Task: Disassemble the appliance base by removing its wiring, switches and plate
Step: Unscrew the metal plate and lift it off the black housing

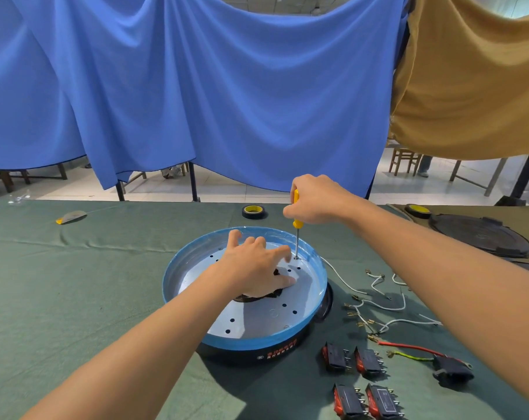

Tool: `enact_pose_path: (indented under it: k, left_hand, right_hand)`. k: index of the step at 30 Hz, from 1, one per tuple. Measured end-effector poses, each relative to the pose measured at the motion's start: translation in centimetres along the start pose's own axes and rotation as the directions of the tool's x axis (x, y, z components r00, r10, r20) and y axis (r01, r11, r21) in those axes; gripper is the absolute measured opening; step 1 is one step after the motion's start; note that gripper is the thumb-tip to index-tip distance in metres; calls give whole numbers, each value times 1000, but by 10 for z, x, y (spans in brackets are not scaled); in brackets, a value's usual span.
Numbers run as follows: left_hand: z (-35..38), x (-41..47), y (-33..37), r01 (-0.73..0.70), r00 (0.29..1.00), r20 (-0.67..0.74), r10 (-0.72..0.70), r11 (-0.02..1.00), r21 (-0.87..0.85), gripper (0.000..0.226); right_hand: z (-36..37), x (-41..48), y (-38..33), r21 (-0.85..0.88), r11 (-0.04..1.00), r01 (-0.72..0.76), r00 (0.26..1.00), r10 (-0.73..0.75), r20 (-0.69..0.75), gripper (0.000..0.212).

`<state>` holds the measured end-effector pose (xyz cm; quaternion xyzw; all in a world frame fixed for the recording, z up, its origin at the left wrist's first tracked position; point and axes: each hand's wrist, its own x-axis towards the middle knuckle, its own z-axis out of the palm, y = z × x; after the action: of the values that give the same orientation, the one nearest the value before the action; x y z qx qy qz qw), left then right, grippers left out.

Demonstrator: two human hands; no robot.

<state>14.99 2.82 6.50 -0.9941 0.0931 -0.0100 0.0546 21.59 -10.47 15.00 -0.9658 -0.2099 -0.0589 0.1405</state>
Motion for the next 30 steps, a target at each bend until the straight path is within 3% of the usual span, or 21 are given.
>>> enact_pose_path:
  k: [4,7,11,14,18,24,30]
  left_hand:
    - [-4,10,-4,38,985,-170,-40,999,-16,42]
    - [-2,14,-7,42,972,-231,-47,999,-26,37]
    - [0,22,-6,33,962,-267,-60,994,-106,30]
    - [-2,26,-2,42,967,-240,-83,985,-170,27]
    - [-4,27,1,41,978,-190,-85,975,-220,25]
    - [-17,17,-19,6,997,63,33,842,-539,37]
    - [-5,24,-25,-11,1000,12,23,811,-585,31]
  right_hand:
    - [4,1,4,-31,999,-9,998,7,-70,35]
    - [3,0,6,-5,1000,12,997,-13,-79,15]
    - [-1,0,8,43,999,5,999,-4,-35,22]
    - [2,-3,9,57,998,2,999,0,-37,22]
    - [13,-15,12,97,993,74,985,-57,-164,25]
    - [30,-22,25,72,972,221,914,-181,-362,23]
    - [36,-17,26,180,938,296,908,-217,-358,35]
